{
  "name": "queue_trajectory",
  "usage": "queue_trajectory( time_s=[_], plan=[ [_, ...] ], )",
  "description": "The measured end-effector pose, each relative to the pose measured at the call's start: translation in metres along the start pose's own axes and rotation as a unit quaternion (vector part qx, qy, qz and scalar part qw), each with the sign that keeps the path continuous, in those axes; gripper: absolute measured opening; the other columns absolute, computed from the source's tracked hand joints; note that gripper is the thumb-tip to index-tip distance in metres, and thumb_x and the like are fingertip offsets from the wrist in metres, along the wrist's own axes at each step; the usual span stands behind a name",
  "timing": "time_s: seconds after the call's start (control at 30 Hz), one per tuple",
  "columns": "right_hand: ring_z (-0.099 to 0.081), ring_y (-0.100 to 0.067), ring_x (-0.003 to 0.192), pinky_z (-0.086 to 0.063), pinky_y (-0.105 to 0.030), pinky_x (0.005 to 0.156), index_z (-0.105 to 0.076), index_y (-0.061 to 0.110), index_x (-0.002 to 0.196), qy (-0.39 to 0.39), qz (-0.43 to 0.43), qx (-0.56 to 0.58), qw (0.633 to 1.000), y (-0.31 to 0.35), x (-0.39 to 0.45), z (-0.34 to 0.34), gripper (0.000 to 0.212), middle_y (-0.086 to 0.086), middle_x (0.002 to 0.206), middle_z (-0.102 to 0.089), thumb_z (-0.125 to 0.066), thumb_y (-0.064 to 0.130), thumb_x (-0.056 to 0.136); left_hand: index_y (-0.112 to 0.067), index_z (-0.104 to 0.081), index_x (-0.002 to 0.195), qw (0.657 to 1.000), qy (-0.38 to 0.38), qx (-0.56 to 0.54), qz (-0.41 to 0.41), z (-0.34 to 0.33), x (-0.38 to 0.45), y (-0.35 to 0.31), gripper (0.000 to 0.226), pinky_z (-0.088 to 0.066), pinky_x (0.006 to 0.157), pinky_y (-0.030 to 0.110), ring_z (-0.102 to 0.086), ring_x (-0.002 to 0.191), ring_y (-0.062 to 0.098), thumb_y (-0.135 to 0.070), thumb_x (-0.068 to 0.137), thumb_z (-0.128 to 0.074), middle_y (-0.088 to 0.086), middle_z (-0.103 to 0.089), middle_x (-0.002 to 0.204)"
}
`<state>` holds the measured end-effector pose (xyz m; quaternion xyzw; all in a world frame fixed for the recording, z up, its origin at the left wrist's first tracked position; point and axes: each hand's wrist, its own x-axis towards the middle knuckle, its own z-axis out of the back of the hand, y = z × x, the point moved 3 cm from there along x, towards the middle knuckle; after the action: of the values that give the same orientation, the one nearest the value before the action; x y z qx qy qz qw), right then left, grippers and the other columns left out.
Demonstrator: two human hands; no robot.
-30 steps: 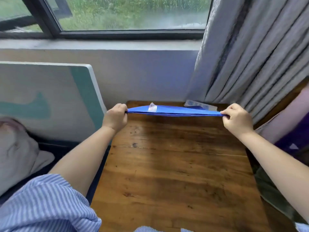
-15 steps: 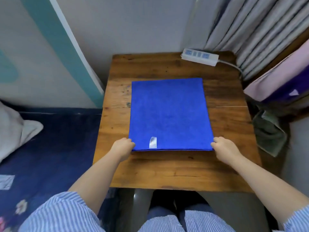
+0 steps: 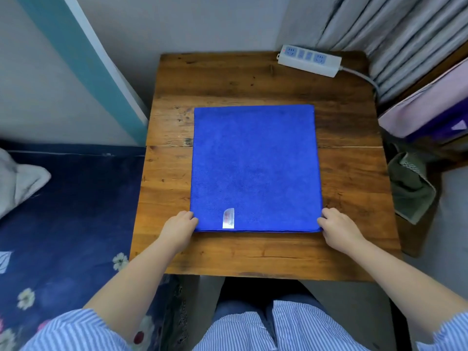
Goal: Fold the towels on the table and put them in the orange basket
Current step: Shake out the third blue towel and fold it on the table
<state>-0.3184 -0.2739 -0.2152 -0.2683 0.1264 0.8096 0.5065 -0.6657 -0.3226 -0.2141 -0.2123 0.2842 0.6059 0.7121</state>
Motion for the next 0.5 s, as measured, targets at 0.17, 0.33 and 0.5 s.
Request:
queue_trajectory(
  time_s=[0.17, 0.33, 0.5],
  plan=[
    [-0.049, -0.02, 0.1, -0.034, -0.027, 0.076, -0.062, 0.015, 0.097, 0.089, 0.037, -0.01, 0.995, -0.003, 0.014, 0.012, 0.022, -0.001, 0.1, -0.054, -0.045, 0.02, 0.084, -0.009, -0.055, 0.11, 0.995, 0.089, 0.051, -0.013, 0.012, 0.011, -0.002, 0.026, -0.043, 0.078, 0.03, -0.05, 0.107, 0.025, -0.005, 0.088, -0.044, 0.008, -0.048, 0.12],
    [-0.052, -0.025, 0.102, -0.041, -0.032, 0.077, -0.06, 0.007, 0.097, 0.013, 0.029, -0.009, 0.999, -0.007, 0.067, 0.057, 0.024, -0.008, 0.105, -0.059, -0.041, 0.018, 0.088, -0.009, -0.053, 0.113, 0.998, 0.045, 0.043, 0.008, 0.06, 0.056, 0.0, 0.026, -0.042, 0.073, 0.03, -0.051, 0.111, 0.025, -0.007, 0.09, -0.04, 0.008, -0.052, 0.118],
    [-0.047, -0.029, 0.103, -0.035, -0.035, 0.071, -0.056, 0.0, 0.104, -0.097, 0.033, 0.087, 0.991, 0.015, 0.145, 0.105, 0.026, -0.015, 0.107, -0.053, -0.036, 0.008, 0.088, -0.006, -0.048, 0.097, 0.991, -0.073, -0.088, 0.065, 0.116, 0.116, -0.006, 0.013, -0.039, 0.071, 0.035, -0.046, 0.108, 0.03, -0.005, 0.09, -0.038, 0.013, -0.048, 0.115]
  ],
)
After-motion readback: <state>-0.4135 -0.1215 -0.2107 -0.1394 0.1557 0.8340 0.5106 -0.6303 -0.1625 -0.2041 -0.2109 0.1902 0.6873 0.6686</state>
